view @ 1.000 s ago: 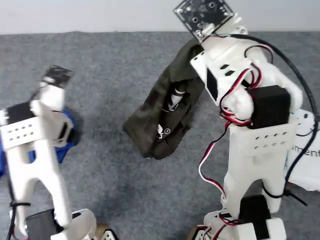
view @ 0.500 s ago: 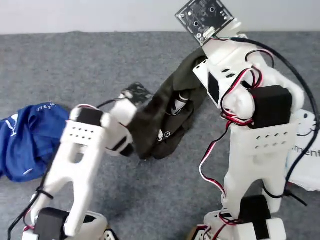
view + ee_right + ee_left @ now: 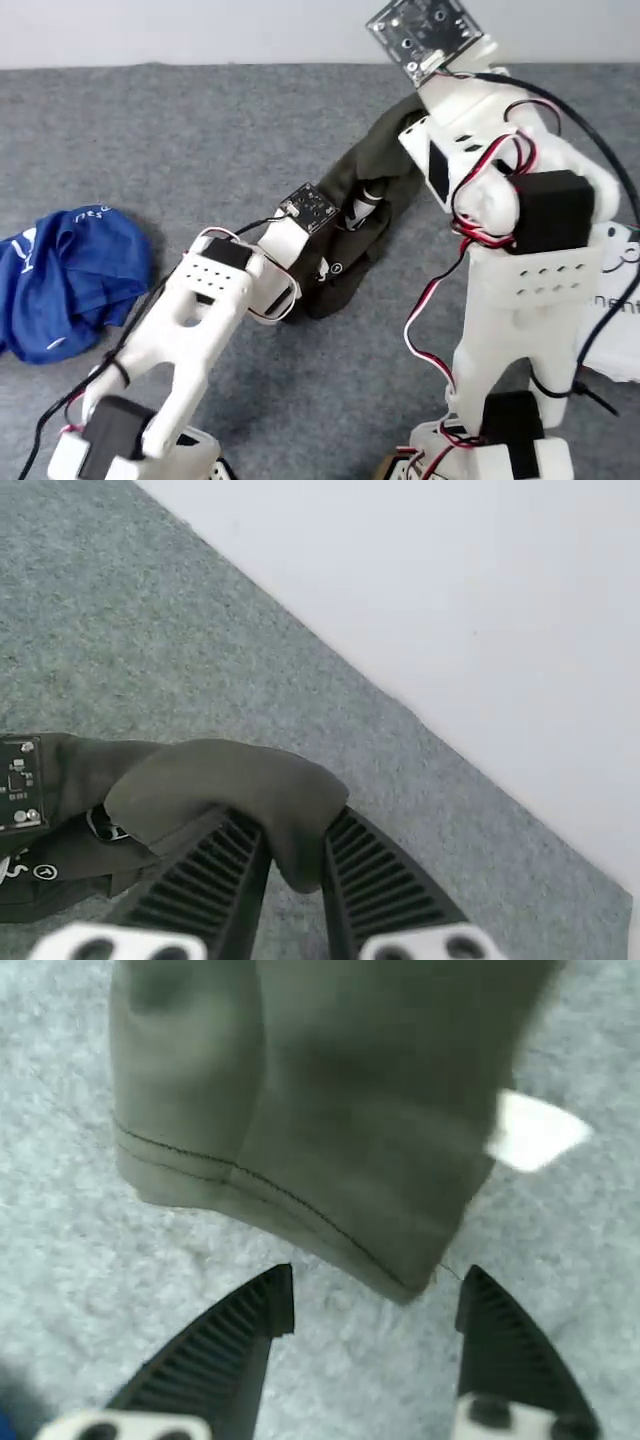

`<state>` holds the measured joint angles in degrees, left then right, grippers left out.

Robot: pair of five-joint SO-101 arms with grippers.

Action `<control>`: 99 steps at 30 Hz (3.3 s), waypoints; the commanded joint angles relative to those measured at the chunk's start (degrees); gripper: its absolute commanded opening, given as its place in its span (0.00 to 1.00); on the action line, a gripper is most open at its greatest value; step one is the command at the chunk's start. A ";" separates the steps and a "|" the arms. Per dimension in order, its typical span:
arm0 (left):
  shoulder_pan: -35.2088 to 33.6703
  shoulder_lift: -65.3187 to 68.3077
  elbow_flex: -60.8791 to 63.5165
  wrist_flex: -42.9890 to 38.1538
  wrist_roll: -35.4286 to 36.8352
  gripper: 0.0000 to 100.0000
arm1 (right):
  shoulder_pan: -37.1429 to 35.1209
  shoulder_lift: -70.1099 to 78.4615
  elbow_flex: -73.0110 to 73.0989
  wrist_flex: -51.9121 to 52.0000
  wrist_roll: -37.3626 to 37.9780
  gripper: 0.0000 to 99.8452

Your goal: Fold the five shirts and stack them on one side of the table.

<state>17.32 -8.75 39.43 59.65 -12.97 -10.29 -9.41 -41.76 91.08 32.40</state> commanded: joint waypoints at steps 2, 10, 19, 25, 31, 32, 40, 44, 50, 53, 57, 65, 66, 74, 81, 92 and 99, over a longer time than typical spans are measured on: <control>0.18 3.60 -1.36 -4.84 2.46 0.27 | 1.19 -1.10 -2.46 0.48 0.44 0.01; -0.09 3.52 -2.15 -4.92 2.29 0.13 | 1.10 -1.01 -2.46 0.48 0.53 0.01; -0.18 1.32 -2.24 -2.90 -1.67 0.01 | 1.10 -1.01 -2.46 0.48 0.53 0.01; -5.63 -14.33 -2.33 0.79 -2.29 0.01 | 1.10 -1.45 -2.46 0.48 0.53 0.01; -16.70 -30.59 -7.34 0.53 -2.46 0.02 | 2.95 -1.45 -2.46 0.40 0.53 0.01; -18.02 -32.26 -8.84 0.53 -2.46 0.02 | 3.38 -1.45 -2.46 0.40 0.53 0.01; -25.23 -37.89 -22.46 -4.66 -2.55 0.02 | 7.52 -4.26 -3.69 -4.53 0.97 0.01; -27.87 -37.89 -29.14 -11.60 -2.55 0.02 | 7.69 -8.04 -3.69 -10.15 6.68 0.01; -27.87 -37.71 -36.62 -15.91 -8.88 0.02 | 7.78 -11.74 -3.69 -18.07 13.54 0.01; -27.96 -37.80 -38.90 -16.97 -12.04 0.02 | 7.78 -12.26 -3.69 -23.78 16.35 0.01; -28.13 -38.07 -41.10 -16.53 -16.70 0.02 | 7.78 -13.14 -3.78 -30.11 19.60 0.01; -28.40 -38.15 -44.26 -16.44 -19.08 0.02 | 7.78 -20.53 -3.78 -31.60 26.29 0.01; -28.40 -38.24 -44.35 -16.35 -19.43 0.02 | 7.78 -21.67 -3.78 -31.60 27.34 0.01; -28.13 -44.13 -44.00 -5.71 -28.75 0.02 | 17.27 -26.68 -3.52 -30.20 31.21 0.01; -28.04 -47.12 -44.00 3.96 -36.48 0.02 | 20.88 -27.03 -3.52 -24.31 31.30 0.01; -30.42 -48.88 -44.26 8.26 -49.49 0.02 | 20.88 -27.38 -3.69 -23.87 31.30 0.01; -31.47 -54.15 -44.26 8.26 -49.58 0.02 | 27.21 -32.22 -3.60 -23.78 31.38 0.01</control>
<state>-13.80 -61.49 -3.21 68.00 -62.02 14.07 -40.97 -43.87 67.08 62.90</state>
